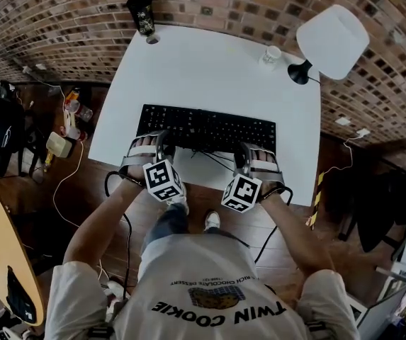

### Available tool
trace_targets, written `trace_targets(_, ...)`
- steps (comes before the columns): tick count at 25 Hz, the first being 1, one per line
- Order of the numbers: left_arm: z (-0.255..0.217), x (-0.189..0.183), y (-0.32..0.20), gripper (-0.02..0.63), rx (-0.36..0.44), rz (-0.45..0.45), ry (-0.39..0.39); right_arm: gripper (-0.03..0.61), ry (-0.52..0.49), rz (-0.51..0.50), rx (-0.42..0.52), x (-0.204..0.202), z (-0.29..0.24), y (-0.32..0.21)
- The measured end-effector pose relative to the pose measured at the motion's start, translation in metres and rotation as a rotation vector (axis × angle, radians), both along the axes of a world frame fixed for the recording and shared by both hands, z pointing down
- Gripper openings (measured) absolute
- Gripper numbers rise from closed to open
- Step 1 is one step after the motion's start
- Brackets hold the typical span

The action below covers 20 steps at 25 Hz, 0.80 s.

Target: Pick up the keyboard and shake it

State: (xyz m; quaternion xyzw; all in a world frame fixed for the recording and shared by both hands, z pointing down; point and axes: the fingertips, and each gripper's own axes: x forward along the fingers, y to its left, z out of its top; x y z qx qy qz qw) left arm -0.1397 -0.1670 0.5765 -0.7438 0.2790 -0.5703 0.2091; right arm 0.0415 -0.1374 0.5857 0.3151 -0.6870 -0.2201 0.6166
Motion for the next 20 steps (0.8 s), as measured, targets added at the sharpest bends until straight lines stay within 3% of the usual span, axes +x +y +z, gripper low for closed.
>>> trace_targets(10,0.008,0.004,0.002,0.163,-0.026,0.122,-0.114,0.130,0.148,-0.085,0.014,0.002,0.005,0.001)
trace_targets(14,0.008,0.003,0.001,0.156,-0.044,0.148,-0.141,0.127,0.129,-0.073,-0.013,0.002,0.005,0.000)
trace_targets(20,-0.005,0.004,0.001,0.153,-0.170,0.182,-0.111,0.121,0.073,-0.097,-0.119,0.002,-0.008,0.000)
